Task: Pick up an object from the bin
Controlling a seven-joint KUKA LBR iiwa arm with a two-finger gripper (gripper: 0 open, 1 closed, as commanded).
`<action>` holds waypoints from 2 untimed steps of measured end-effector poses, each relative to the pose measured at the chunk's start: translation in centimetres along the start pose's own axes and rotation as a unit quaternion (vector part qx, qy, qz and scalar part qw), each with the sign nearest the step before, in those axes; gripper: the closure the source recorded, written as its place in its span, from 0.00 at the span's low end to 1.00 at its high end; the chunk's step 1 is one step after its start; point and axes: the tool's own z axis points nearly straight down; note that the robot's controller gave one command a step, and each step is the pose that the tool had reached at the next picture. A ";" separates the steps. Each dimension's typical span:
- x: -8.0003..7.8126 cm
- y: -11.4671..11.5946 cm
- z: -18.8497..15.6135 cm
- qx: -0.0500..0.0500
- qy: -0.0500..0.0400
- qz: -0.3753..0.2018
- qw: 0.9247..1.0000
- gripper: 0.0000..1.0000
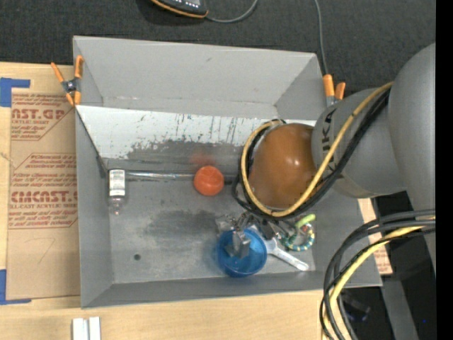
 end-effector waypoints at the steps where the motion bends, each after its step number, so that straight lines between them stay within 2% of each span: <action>1: 0.0 0.0 0.0 0.000 0.000 0.000 1.000 1.00; 2: 1.7 -0.4 -4.9 0.000 0.000 0.005 1.000 1.00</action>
Offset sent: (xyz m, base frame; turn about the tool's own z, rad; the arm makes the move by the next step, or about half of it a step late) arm -0.0145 -0.0110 0.0490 0.0083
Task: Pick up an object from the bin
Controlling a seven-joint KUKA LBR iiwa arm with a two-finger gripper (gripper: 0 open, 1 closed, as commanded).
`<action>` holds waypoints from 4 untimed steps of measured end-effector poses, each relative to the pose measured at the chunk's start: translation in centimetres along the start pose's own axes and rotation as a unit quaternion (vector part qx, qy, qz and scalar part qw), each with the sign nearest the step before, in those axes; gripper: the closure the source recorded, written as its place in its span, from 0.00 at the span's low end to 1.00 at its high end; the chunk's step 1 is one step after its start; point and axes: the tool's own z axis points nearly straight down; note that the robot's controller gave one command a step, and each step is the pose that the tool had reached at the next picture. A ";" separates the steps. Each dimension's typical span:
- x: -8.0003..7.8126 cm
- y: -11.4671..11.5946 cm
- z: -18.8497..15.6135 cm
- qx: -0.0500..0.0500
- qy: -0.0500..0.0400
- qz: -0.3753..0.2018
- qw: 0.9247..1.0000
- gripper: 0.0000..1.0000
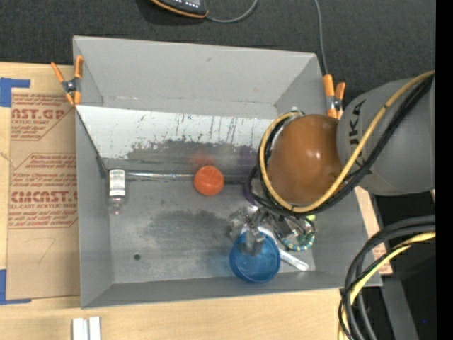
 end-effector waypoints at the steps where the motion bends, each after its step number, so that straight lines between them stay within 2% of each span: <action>1: -0.1 0.2 -6.3 -0.001 0.003 -0.006 1.000 1.00; 2: 0.1 -1.1 -5.6 0.001 -0.004 0.006 1.000 1.00; 3: 0.5 -1.4 -4.1 -0.001 -0.001 0.007 1.000 1.00; 4: 0.0 -1.2 -10.0 0.000 -0.002 -0.001 1.000 1.00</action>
Offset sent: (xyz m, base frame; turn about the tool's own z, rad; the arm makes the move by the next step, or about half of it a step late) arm 0.0024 -0.0238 0.0094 0.0352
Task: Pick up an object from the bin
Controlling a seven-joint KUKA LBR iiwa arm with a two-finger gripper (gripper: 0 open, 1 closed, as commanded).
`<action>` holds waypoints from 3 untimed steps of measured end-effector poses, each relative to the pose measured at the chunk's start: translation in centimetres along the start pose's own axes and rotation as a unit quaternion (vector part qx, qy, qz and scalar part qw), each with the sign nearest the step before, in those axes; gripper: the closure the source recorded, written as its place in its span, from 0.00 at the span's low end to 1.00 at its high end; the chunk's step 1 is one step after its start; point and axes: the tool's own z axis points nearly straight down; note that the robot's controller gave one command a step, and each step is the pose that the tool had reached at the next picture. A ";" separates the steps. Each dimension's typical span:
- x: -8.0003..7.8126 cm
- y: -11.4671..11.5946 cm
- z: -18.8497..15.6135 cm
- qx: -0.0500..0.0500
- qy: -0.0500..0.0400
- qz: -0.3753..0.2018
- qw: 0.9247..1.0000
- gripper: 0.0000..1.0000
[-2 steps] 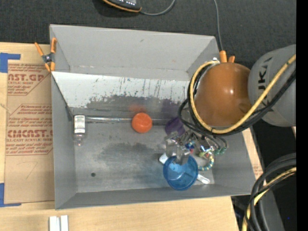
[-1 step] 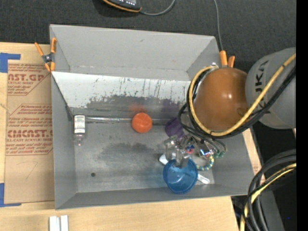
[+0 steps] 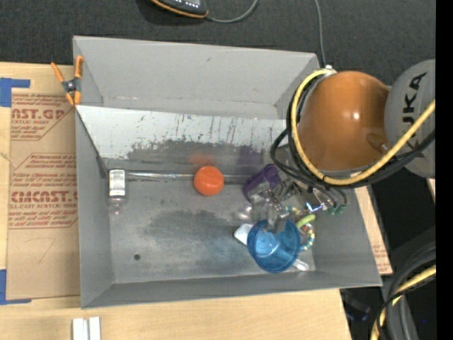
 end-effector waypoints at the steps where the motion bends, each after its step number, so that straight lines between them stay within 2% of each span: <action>1: 0.7 -1.1 6.1 0.000 -0.002 -0.037 0.999 1.00; 2: 0.8 -0.9 10.5 -0.001 0.001 -0.032 0.999 1.00; 3: 1.0 -0.9 10.6 -0.001 -0.001 -0.032 0.999 1.00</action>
Offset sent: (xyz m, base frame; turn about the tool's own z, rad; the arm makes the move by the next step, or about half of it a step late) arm 0.0012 0.0033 -0.0473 0.0508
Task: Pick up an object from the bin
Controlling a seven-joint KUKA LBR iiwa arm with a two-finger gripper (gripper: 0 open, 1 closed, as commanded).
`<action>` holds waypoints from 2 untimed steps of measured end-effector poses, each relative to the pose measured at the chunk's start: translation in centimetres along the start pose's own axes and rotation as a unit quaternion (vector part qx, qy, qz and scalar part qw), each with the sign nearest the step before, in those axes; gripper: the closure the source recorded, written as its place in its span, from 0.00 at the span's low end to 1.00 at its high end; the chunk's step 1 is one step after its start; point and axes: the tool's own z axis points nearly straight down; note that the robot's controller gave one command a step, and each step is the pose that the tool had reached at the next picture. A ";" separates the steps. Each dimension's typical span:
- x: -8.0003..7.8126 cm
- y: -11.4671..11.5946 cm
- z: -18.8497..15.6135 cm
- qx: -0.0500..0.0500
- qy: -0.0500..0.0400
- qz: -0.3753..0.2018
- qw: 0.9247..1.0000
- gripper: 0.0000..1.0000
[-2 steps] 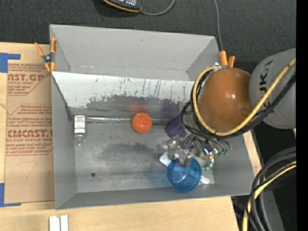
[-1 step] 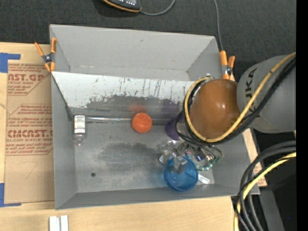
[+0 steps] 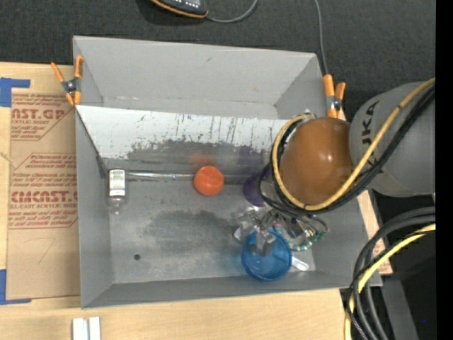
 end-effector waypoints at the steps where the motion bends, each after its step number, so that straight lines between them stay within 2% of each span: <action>1: 0.4 -4.2 -2.8 -0.001 0.000 -0.177 0.984 1.00; 2: 0.1 -2.0 -7.6 -0.001 0.000 -0.021 1.000 1.00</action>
Offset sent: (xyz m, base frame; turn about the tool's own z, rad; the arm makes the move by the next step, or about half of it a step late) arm 0.0039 -0.0100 0.0938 -0.0014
